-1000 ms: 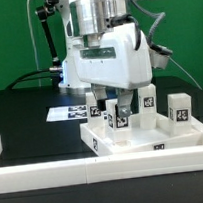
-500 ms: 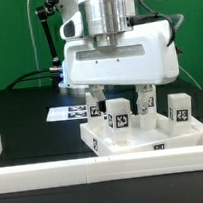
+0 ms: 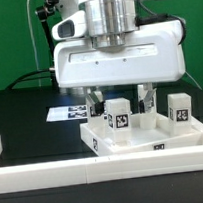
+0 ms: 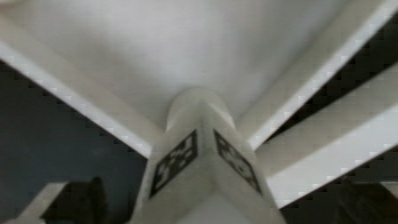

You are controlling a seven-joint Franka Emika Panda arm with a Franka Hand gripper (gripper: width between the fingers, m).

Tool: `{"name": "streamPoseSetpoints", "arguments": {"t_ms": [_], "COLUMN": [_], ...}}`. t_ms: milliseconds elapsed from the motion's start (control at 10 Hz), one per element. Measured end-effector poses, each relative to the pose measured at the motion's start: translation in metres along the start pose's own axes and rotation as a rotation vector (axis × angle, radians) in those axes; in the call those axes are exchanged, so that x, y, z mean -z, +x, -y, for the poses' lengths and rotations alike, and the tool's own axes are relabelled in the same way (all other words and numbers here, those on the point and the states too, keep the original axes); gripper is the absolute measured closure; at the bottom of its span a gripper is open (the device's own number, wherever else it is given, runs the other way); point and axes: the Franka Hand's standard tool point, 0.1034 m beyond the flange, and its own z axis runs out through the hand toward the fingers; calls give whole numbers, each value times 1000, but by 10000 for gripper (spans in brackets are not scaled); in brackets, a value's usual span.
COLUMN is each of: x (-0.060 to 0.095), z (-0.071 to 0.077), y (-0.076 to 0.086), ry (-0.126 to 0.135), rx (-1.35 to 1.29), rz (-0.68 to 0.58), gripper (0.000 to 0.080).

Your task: Assemble square table

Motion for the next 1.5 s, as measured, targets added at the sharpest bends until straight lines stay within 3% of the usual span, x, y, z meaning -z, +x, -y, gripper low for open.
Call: {"name": "streamPoseSetpoints", "arguments": {"t_ms": [900, 1000, 1100, 1200, 1500], "x": [0, 0, 0, 0, 0], "z": [-8, -8, -8, -8, -8], "y": [4, 4, 4, 4, 4], "ry": [-9, -9, -9, -9, -8], "rx": [481, 480, 479, 478, 415], "rz": [0, 0, 0, 0, 0], "gripper": [181, 363, 363, 511, 511]}}
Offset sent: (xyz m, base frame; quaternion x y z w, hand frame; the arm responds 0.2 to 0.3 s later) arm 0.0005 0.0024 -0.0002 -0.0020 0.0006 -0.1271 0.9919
